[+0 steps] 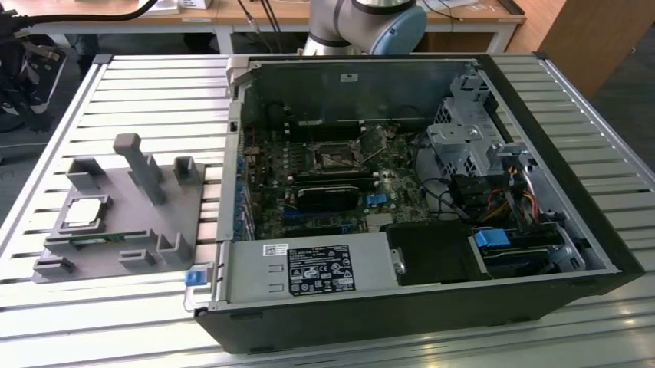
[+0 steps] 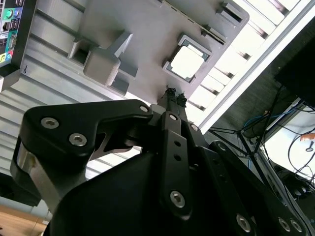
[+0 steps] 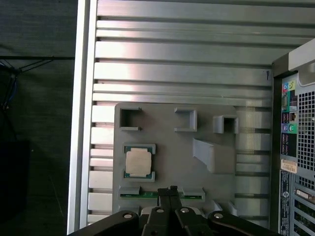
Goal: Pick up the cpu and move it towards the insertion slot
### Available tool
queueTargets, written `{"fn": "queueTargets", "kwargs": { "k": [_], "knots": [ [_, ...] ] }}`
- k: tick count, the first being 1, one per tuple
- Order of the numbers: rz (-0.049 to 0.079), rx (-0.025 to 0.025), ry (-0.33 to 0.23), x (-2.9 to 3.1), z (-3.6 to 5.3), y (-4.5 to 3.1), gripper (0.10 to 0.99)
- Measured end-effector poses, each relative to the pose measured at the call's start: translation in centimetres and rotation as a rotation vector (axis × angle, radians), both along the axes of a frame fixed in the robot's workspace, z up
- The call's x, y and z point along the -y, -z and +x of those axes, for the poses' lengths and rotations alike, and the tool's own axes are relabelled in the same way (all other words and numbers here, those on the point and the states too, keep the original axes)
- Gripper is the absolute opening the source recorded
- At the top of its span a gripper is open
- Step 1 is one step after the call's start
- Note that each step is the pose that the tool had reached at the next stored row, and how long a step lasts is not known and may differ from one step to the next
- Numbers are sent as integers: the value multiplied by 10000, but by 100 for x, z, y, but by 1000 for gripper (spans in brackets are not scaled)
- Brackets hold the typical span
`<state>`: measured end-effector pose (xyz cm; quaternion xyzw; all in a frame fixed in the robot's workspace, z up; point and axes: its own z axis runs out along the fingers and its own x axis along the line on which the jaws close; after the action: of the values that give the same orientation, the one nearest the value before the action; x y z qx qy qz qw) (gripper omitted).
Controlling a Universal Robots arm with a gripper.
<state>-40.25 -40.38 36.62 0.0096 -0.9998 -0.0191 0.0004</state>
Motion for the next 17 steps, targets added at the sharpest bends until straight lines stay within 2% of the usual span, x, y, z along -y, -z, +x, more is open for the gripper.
{"fn": "queueTargets", "kwargs": {
  "k": [17],
  "knots": [
    [-1,0,0,0,-51,11,106]
  ]
}}
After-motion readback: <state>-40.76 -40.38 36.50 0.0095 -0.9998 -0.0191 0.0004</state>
